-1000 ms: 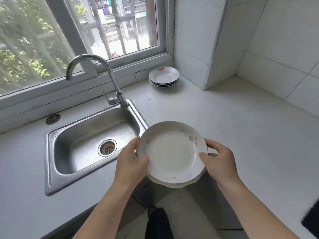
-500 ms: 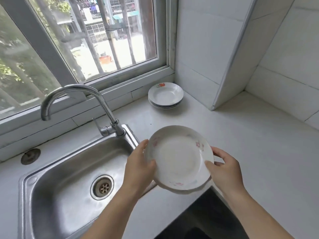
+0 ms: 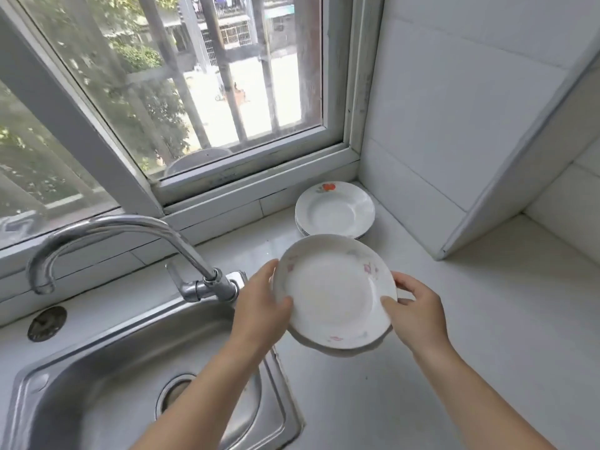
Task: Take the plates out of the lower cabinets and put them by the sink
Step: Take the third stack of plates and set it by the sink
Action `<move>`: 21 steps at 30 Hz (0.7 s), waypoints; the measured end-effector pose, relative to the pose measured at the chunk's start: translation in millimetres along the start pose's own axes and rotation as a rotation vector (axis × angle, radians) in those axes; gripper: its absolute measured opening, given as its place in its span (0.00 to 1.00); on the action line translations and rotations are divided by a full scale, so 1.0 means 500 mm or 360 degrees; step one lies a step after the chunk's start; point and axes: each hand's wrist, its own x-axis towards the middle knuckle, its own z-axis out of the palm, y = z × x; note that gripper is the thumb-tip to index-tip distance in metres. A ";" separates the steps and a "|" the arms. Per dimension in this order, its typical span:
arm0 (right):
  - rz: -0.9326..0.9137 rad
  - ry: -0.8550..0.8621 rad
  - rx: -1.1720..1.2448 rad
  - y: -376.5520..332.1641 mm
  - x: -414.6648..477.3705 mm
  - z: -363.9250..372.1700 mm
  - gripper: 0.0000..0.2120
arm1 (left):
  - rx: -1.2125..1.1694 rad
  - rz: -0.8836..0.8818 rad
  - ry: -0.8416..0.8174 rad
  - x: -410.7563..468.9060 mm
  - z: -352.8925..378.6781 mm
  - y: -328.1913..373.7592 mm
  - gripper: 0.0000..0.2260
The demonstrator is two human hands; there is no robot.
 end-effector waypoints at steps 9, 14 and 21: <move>-0.0030 -0.0022 -0.0121 -0.040 0.231 0.017 0.17 | 0.0165 -0.0082 -0.0089 0.222 0.099 0.036 0.20; -0.0026 -0.0019 -0.0098 -0.044 0.335 0.048 0.19 | 0.0235 -0.0092 -0.0092 0.328 0.128 0.046 0.23; -0.0125 -0.0041 -0.0183 -0.073 0.435 0.076 0.18 | 0.0267 -0.0096 -0.0078 0.428 0.159 0.048 0.22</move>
